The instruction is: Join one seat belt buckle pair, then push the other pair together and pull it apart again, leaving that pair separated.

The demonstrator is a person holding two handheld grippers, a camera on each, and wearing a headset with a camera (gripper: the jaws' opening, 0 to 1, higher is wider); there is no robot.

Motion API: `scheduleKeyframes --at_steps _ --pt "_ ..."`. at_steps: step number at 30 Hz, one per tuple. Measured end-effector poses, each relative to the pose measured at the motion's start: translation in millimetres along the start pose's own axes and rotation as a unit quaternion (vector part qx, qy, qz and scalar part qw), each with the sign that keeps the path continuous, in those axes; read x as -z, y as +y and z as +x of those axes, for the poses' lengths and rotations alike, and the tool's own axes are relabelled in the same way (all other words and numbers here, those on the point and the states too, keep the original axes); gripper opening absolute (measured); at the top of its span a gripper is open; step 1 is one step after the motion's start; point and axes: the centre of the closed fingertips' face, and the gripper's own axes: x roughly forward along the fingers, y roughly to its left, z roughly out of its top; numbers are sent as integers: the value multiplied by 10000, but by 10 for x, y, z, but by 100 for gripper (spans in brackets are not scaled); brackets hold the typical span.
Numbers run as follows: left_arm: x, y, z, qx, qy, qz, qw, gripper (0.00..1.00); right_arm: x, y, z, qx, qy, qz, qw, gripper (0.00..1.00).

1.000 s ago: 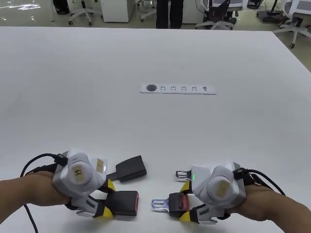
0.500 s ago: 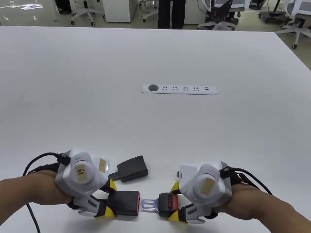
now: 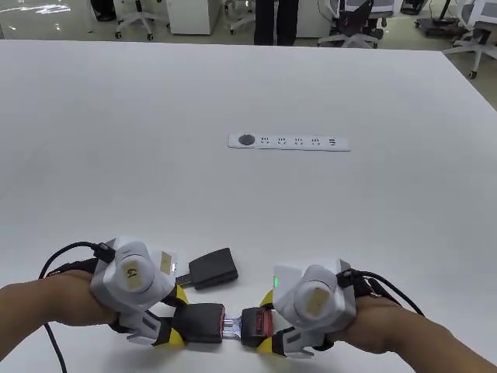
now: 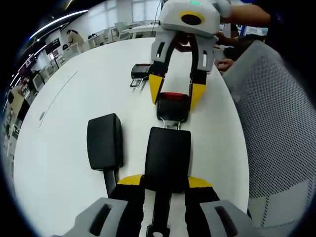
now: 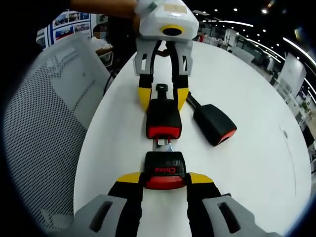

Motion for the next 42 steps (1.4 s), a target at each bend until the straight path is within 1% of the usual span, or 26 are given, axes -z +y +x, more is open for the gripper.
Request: scheduleKeyframes --at_steps 9,16,28,36,40,42 --pt "13 -1 3 -4 -27 -8 10000 32 -5 7 23 20 27 -19 10000 31" --pt "10 4 7 -8 -62 -21 10000 32 -6 1 16 37 4 49 10000 30" --pt "13 5 8 6 -24 1 10000 31 -16 -21 24 36 -39 71 10000 29" --pt "40 21 13 4 5 -6 10000 31 -24 -24 49 18 15 112 9999 29" --pt "31 14 11 8 16 1 10000 31 -24 -29 61 33 23 153 9999 28" --pt "30 12 13 7 10 1 10000 31 -58 -8 79 16 -18 187 9998 28"
